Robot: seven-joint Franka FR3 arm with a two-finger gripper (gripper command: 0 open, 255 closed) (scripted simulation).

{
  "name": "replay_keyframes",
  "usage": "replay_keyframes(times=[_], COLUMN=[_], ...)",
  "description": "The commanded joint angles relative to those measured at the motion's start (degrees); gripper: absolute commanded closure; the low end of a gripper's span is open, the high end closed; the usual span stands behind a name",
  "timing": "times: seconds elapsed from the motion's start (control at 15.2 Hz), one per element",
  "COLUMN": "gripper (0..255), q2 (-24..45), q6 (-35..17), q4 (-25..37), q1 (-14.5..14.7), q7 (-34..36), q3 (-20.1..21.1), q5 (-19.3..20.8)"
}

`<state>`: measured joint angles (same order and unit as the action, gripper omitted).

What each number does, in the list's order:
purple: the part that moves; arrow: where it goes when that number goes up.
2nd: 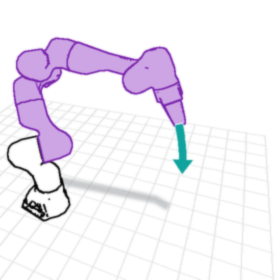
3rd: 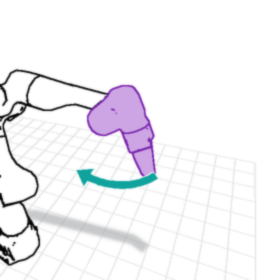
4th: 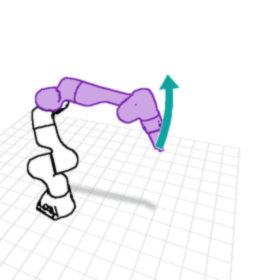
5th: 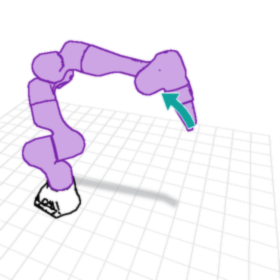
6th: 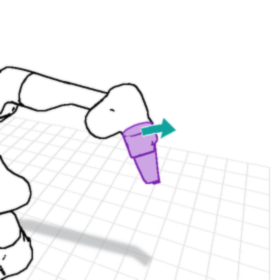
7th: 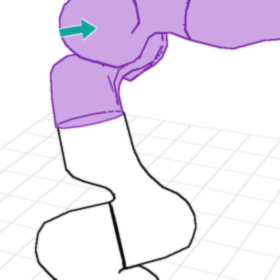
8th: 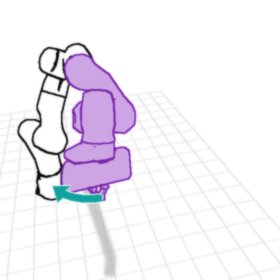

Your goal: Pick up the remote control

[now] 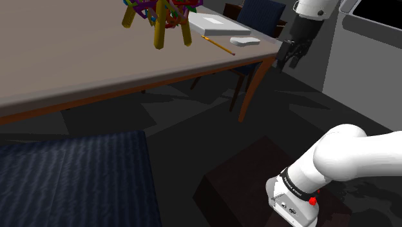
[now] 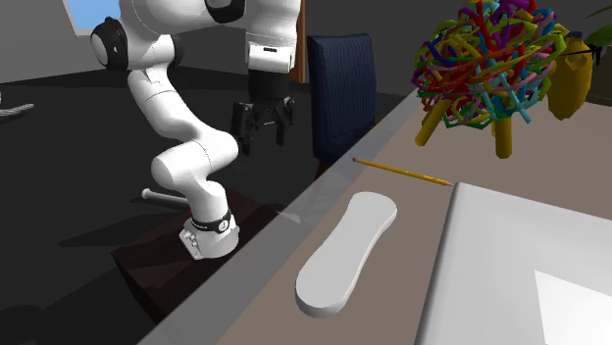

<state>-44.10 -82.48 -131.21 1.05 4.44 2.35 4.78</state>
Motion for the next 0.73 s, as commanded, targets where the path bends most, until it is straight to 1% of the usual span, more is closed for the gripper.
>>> replay_keyframes(times=[0.0,0.33,0.66], gripper=[0,0,0], q2=[0.00,11.20,21.86], q6=[0.00,-3.50,-5.46], q4=[0.00,8.20,17.77], q1=[0.00,-4.60,-8.70], q7=[0.00,14.30,27.93], q3=[0.00,2.85,4.31], q5=[0.00,-3.03,-4.42])
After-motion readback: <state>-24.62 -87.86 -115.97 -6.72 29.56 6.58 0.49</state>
